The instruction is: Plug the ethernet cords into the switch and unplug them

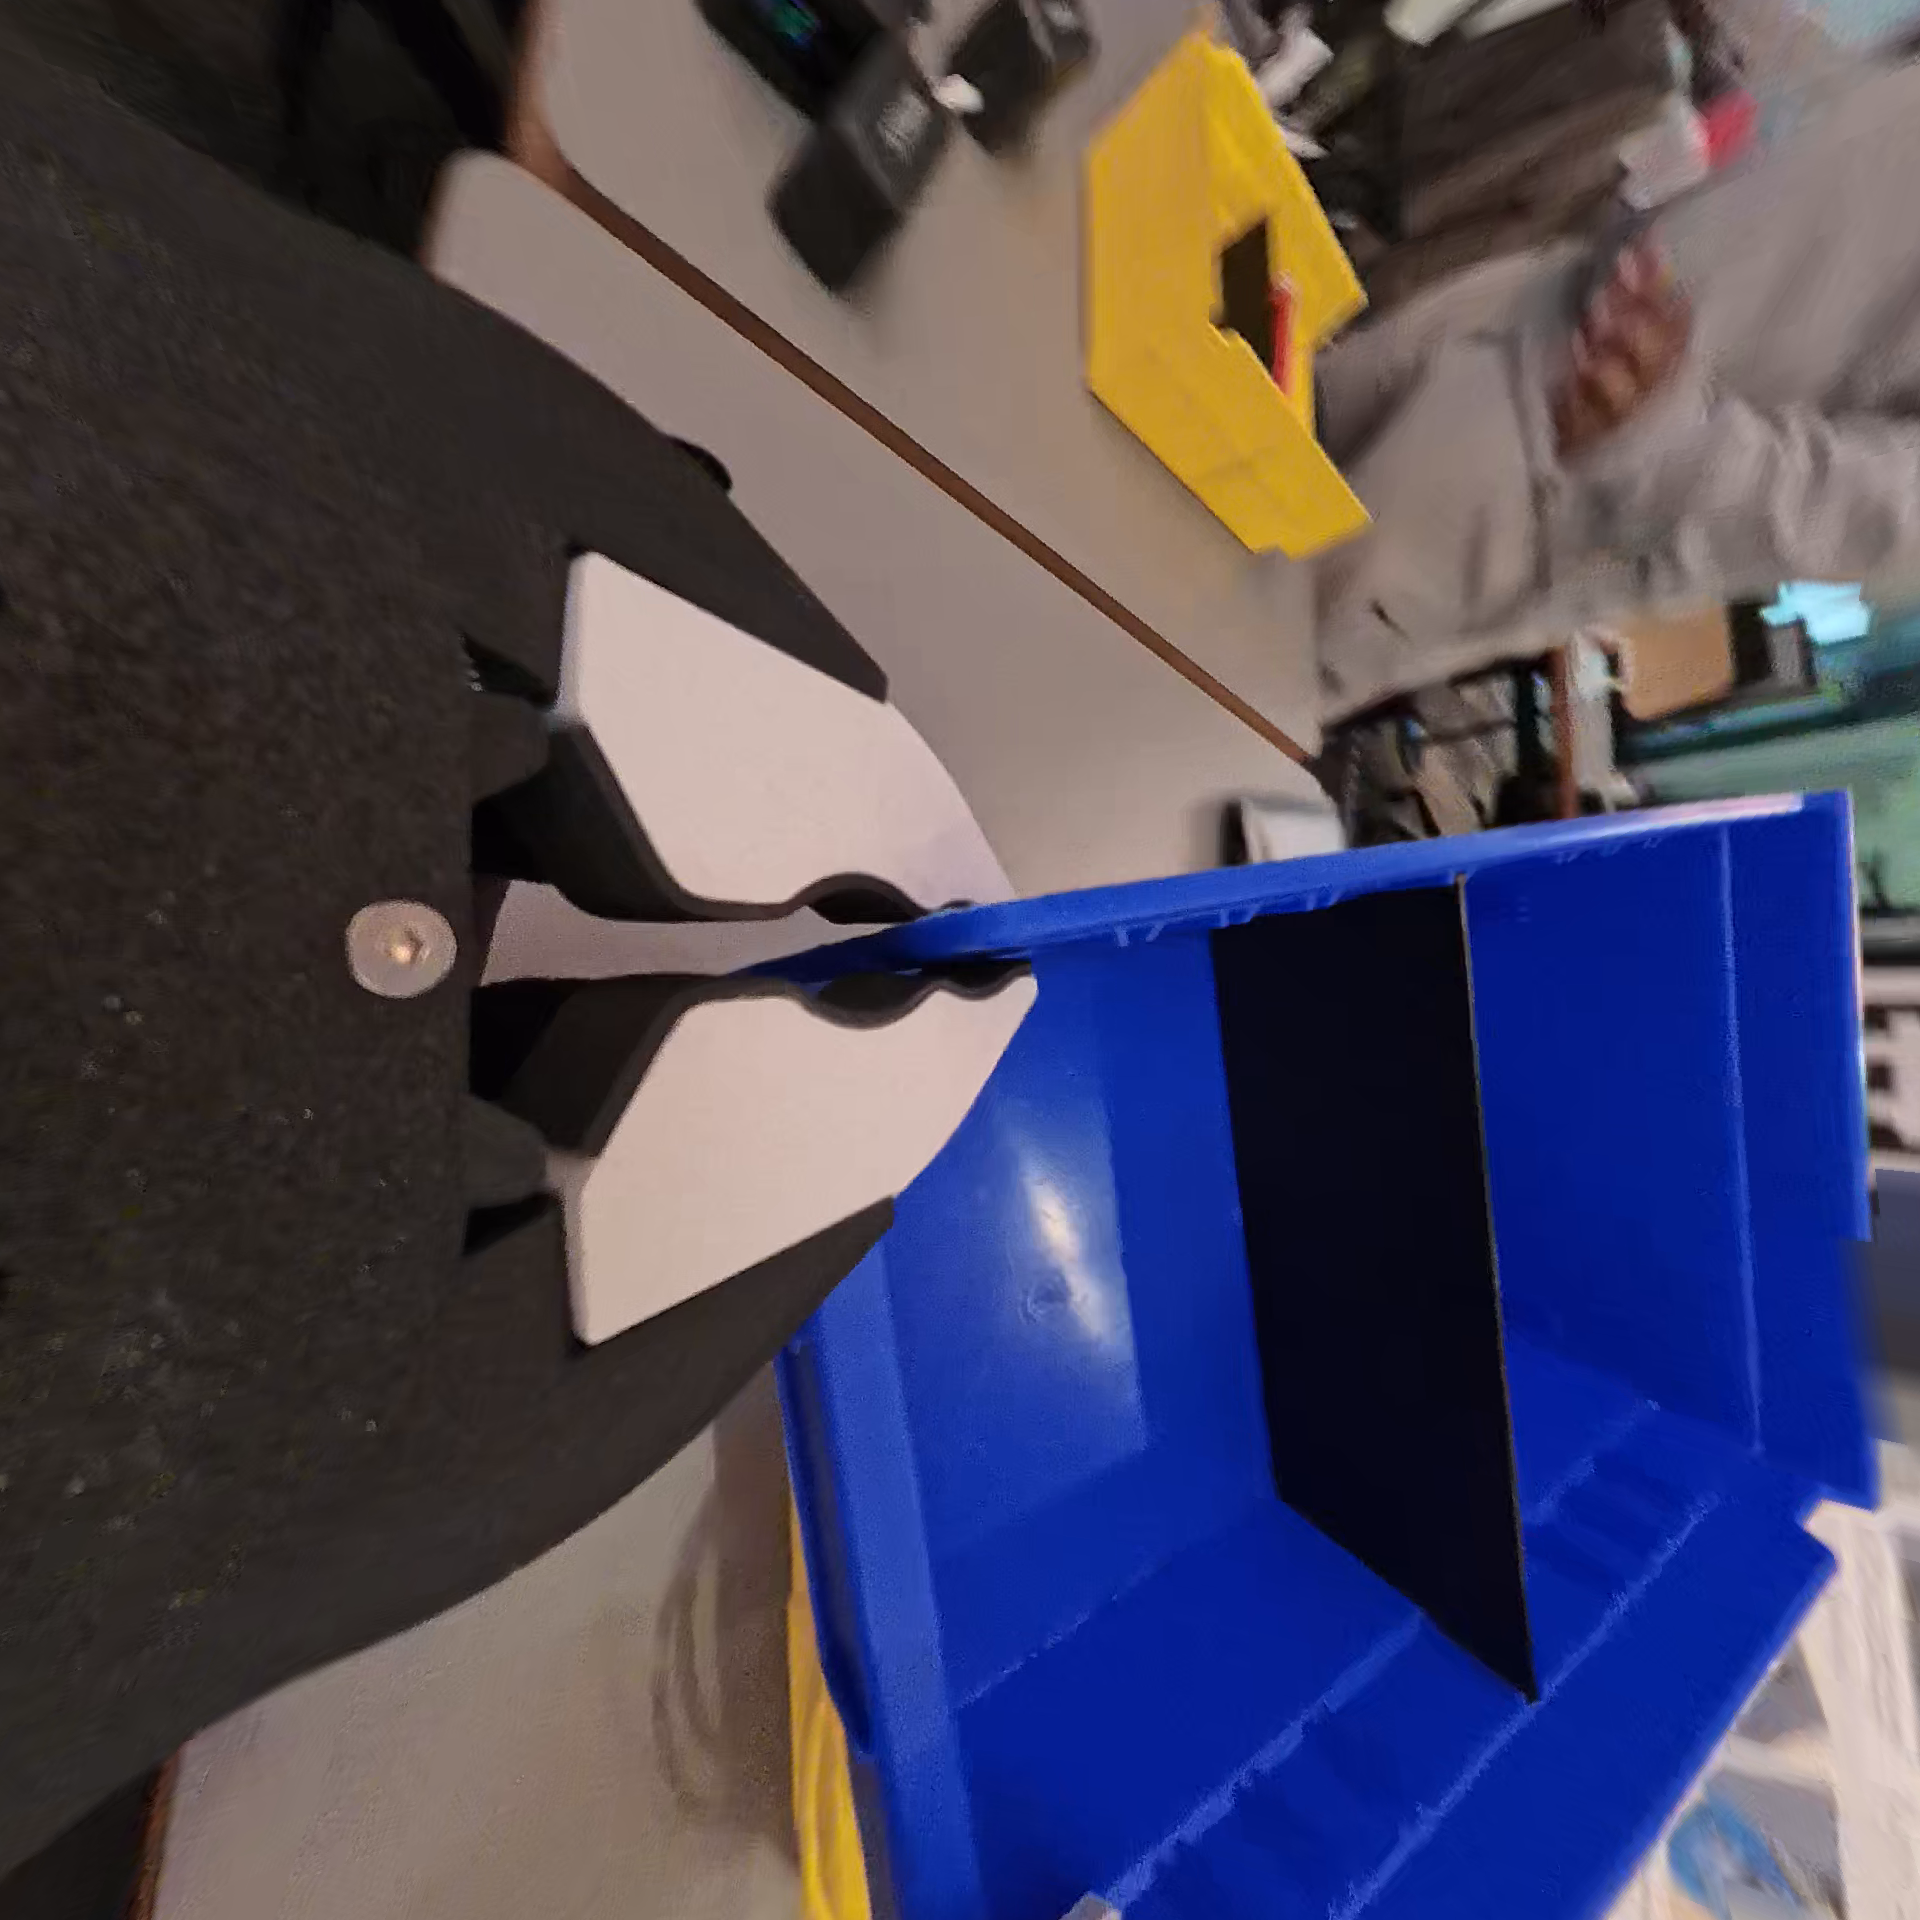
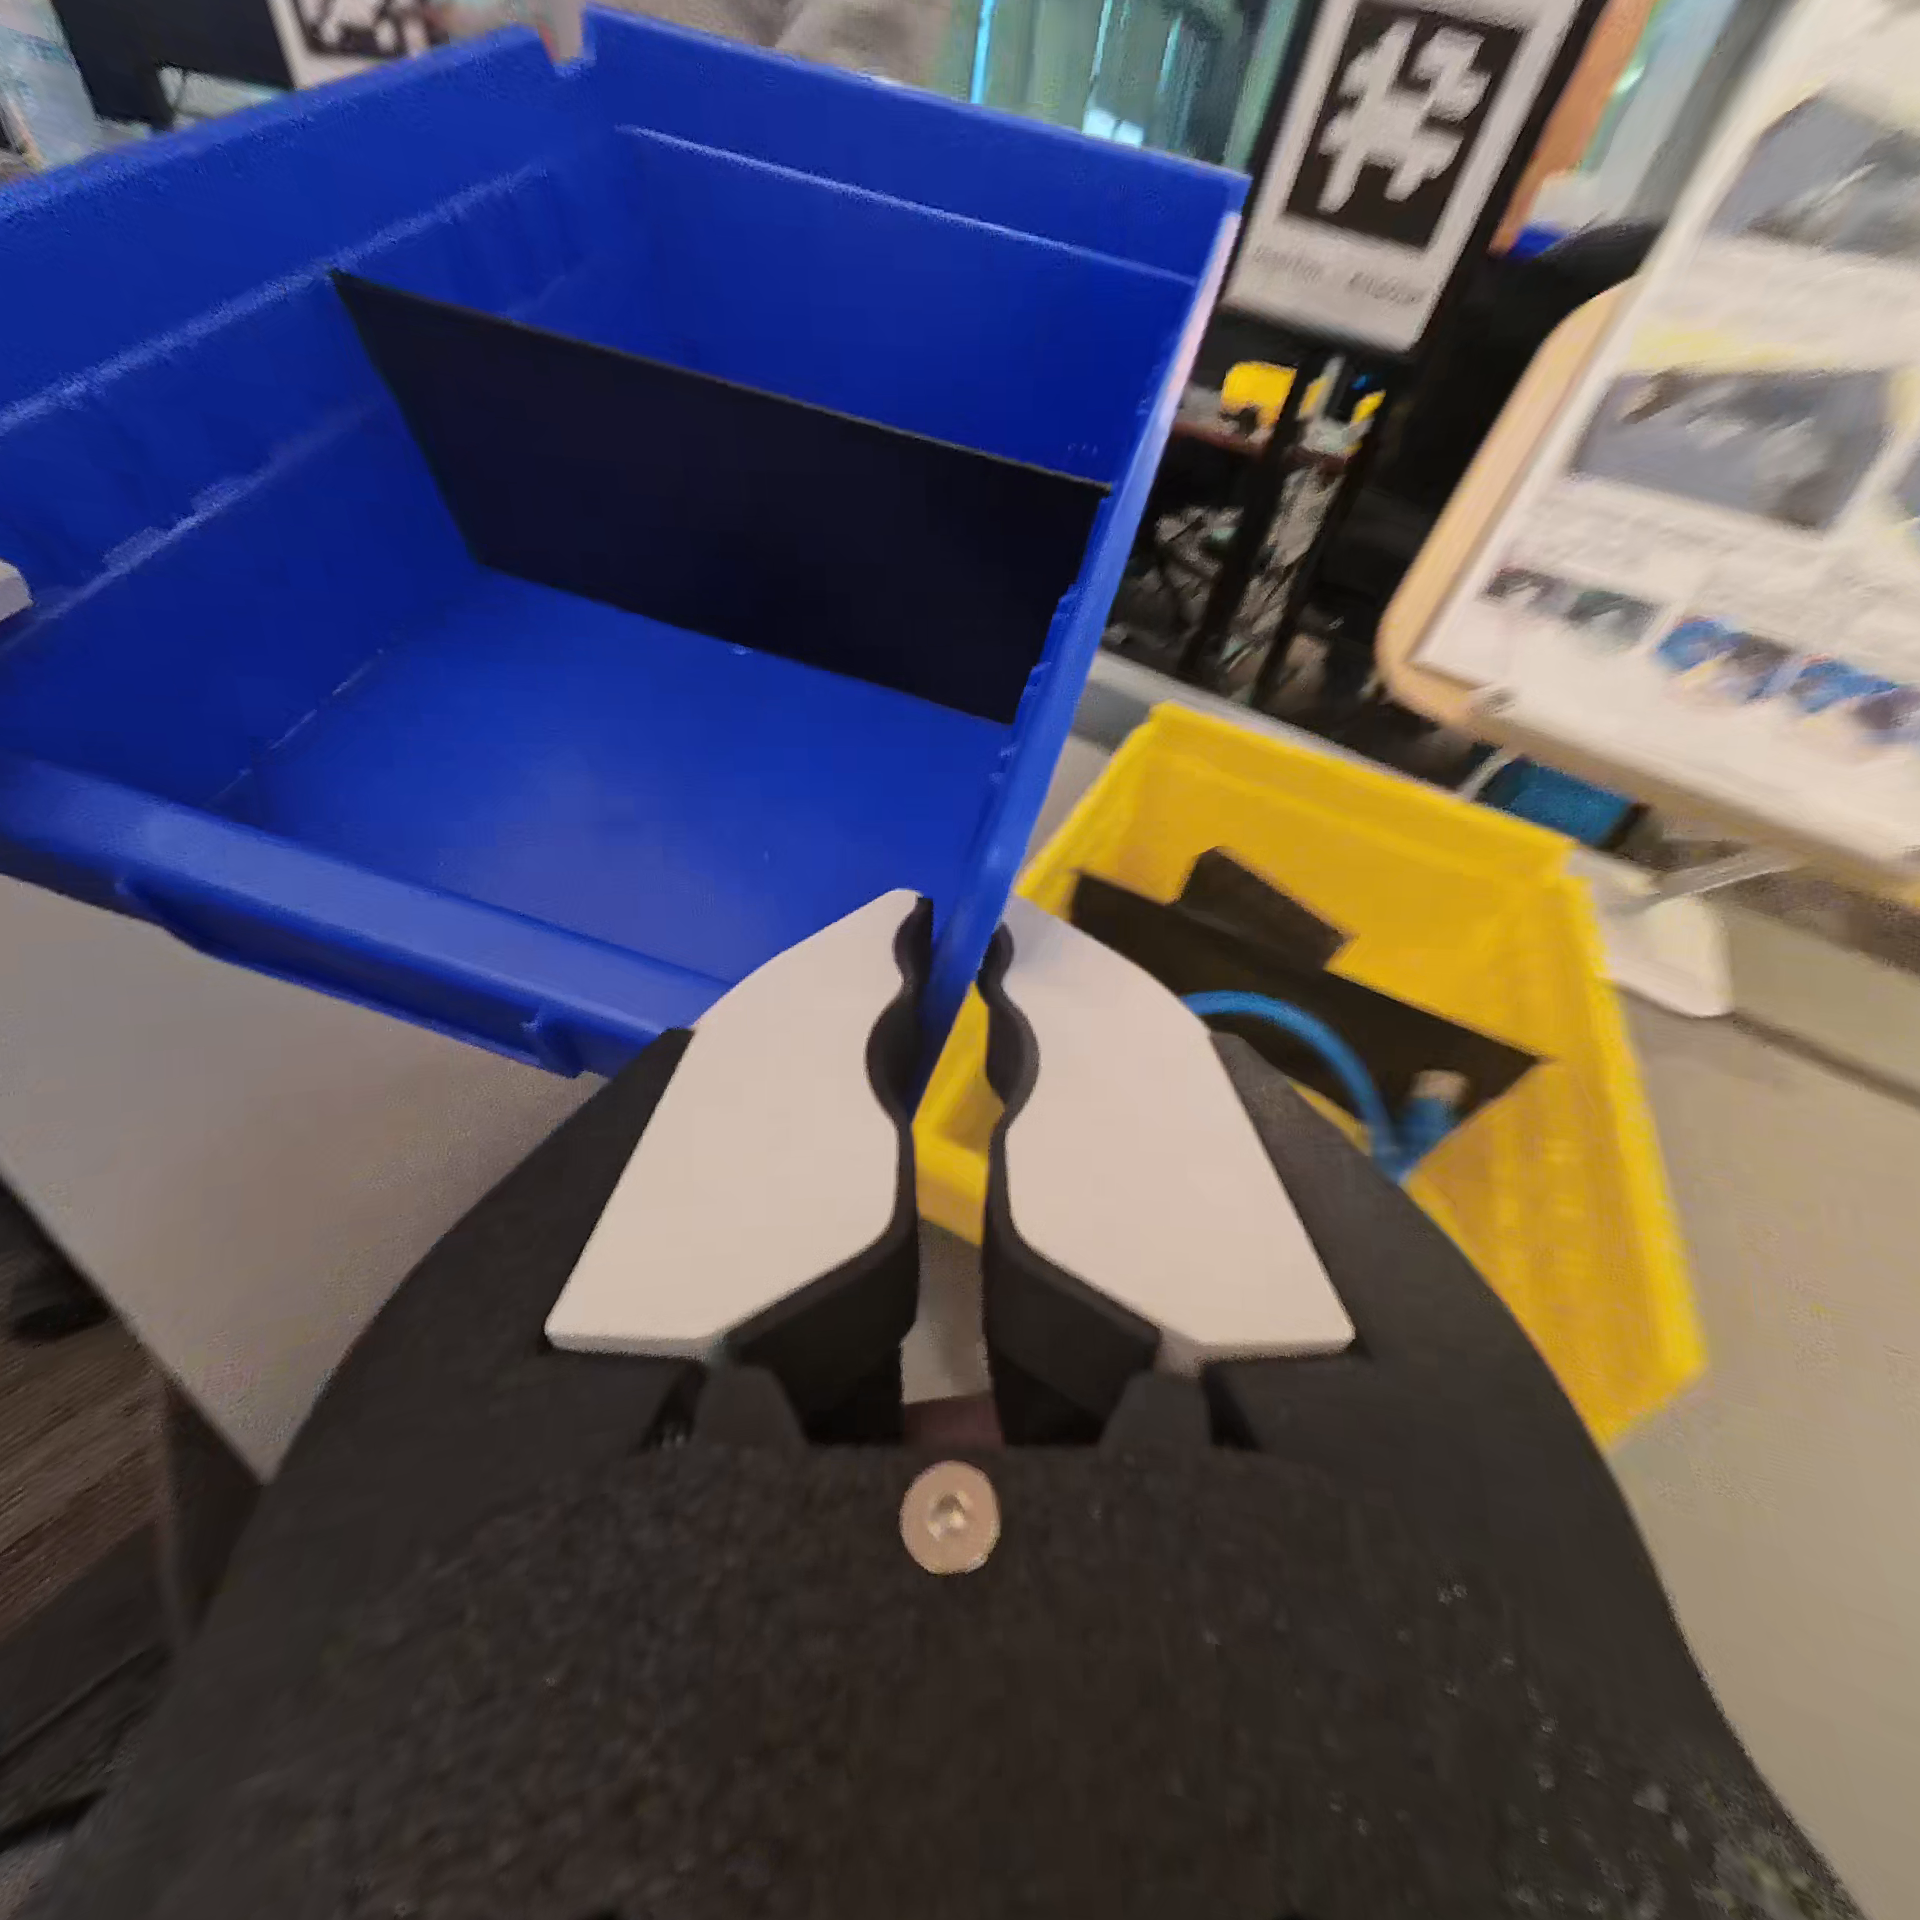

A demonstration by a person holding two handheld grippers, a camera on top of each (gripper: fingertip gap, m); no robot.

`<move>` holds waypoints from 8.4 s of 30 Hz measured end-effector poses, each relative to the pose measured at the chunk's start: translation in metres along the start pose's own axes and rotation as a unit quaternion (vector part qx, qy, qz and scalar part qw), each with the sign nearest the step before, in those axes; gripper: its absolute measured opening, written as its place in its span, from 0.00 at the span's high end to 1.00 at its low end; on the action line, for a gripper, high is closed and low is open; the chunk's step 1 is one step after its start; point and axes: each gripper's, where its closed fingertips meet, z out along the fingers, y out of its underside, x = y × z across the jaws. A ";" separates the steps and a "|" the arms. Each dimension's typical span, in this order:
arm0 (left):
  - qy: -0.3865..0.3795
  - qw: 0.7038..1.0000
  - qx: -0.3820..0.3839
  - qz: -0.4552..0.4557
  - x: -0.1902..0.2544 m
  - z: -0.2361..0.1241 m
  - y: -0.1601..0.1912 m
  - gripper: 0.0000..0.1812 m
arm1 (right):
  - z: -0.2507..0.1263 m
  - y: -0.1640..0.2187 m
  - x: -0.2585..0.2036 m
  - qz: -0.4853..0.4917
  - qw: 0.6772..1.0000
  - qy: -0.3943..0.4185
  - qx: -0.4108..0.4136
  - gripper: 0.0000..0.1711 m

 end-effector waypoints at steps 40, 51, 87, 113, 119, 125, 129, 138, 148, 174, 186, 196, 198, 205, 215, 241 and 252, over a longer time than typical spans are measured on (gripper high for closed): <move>0.248 0.959 -0.064 0.119 0.321 0.091 0.006 0.69 | -0.177 0.128 0.454 0.106 0.970 0.152 -0.155 0.81; 0.217 0.956 -0.198 -0.004 0.198 0.141 0.101 0.83 | 0.013 0.163 0.166 0.147 0.966 -0.042 -0.208 0.73; 0.173 0.972 -0.068 -0.141 0.038 0.103 0.056 0.86 | -0.074 0.161 0.221 0.152 0.982 0.020 -0.115 0.68; 0.193 0.972 -0.124 -0.050 0.113 0.079 0.096 0.85 | -0.203 0.209 0.416 0.151 0.956 0.224 -0.112 0.77; 0.204 0.969 -0.132 -0.048 0.118 0.081 0.099 0.84 | -0.198 0.207 0.411 0.120 0.961 0.220 -0.119 0.77; 0.212 0.966 -0.140 -0.040 0.124 0.082 0.102 0.84 | -0.192 0.210 0.405 0.103 0.963 0.212 -0.132 0.78; 0.212 0.966 -0.146 -0.035 0.125 0.079 0.105 0.84 | -0.191 0.204 0.397 0.088 0.967 0.203 -0.129 0.78; 0.215 0.963 -0.160 -0.037 0.127 0.083 0.110 0.84 | -0.181 0.200 0.382 0.023 0.973 0.187 -0.136 0.79; 0.227 0.961 -0.152 -0.038 0.129 0.079 0.107 0.84 | -0.183 0.195 0.379 0.017 0.974 0.186 -0.130 0.79; 0.251 0.898 -0.352 -0.082 0.130 0.207 0.073 0.92 | -0.176 0.205 0.360 -0.087 0.966 0.184 -0.158 0.79; 0.352 0.916 -0.179 -0.067 0.110 0.180 -0.025 0.92 | -0.160 0.201 0.325 -0.096 0.975 0.130 -0.152 0.81; 0.509 0.822 -0.075 -0.244 0.176 0.135 -0.087 0.93 | -0.160 0.193 0.318 -0.085 0.981 0.115 -0.129 0.81; 0.562 0.784 -0.070 -0.255 0.221 0.108 -0.097 0.93 | -0.156 0.187 0.308 -0.063 0.987 0.092 -0.112 0.81; 0.688 0.643 -0.132 -0.309 0.395 0.023 -0.052 0.93 | -0.141 0.117 0.231 0.135 0.985 -0.099 0.032 0.80; 0.699 0.595 -0.183 -0.352 0.457 -0.002 -0.011 0.93 | -0.117 0.089 0.222 0.120 0.985 -0.082 0.089 0.93; 0.442 0.883 -0.150 0.045 0.258 0.012 0.114 0.71 | -0.085 0.194 0.209 -0.089 0.965 -0.121 -0.214 0.78; 0.495 0.857 -0.082 0.115 0.196 0.094 0.009 0.63 | -0.122 0.165 0.178 0.088 0.968 -0.222 -0.079 0.82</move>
